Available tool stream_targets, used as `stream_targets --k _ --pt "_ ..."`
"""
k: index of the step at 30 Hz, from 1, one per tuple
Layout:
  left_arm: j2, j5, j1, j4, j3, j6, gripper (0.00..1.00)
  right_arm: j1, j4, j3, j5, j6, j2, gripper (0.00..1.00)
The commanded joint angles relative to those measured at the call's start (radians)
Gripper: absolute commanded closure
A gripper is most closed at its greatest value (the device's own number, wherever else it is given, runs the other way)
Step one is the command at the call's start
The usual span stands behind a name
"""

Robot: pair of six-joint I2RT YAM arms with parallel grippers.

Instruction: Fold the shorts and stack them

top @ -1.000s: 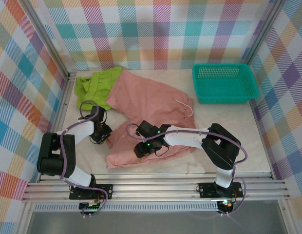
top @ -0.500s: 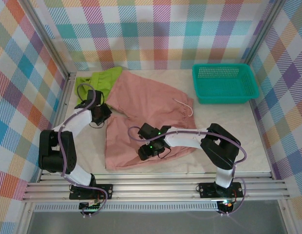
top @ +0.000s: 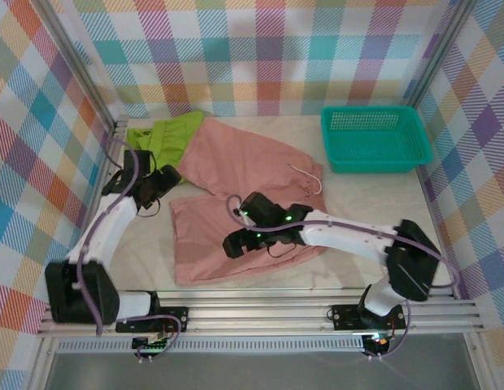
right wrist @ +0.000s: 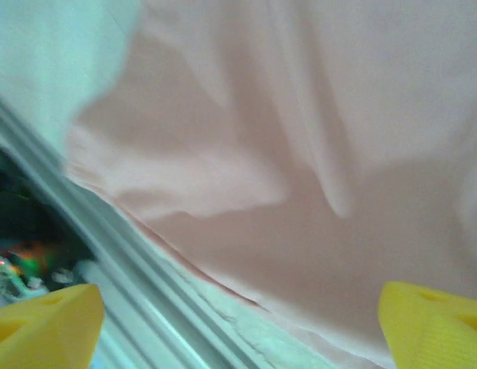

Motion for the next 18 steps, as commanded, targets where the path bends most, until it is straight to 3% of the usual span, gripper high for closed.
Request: stream_targets --k 1,4,7,10,18 --pt "-0.118 0.004 -0.061 -0.138 -0.088 -0.061 0.11 -0.108 0.008 -0.075 0.022 0.048 -0.104 0.04" --pt "-0.196 0.043 -0.133 -0.135 -0.199 -0.118 0.09 -0.226 0.023 -0.135 -0.011 0.079 -0.145 0.01" --pt "-0.245 0.053 -0.217 -0.101 -0.291 -0.174 0.00 -0.332 0.015 -0.179 -0.070 0.109 -0.126 0.00" --pt "-0.269 0.042 -0.278 -0.101 -0.338 -0.214 0.00 -0.409 0.011 -0.238 -0.103 0.154 -0.099 0.01" --pt "-0.251 0.072 -0.359 -0.031 -0.422 -0.265 0.00 -0.455 0.106 -0.364 -0.142 0.268 -0.009 0.00"
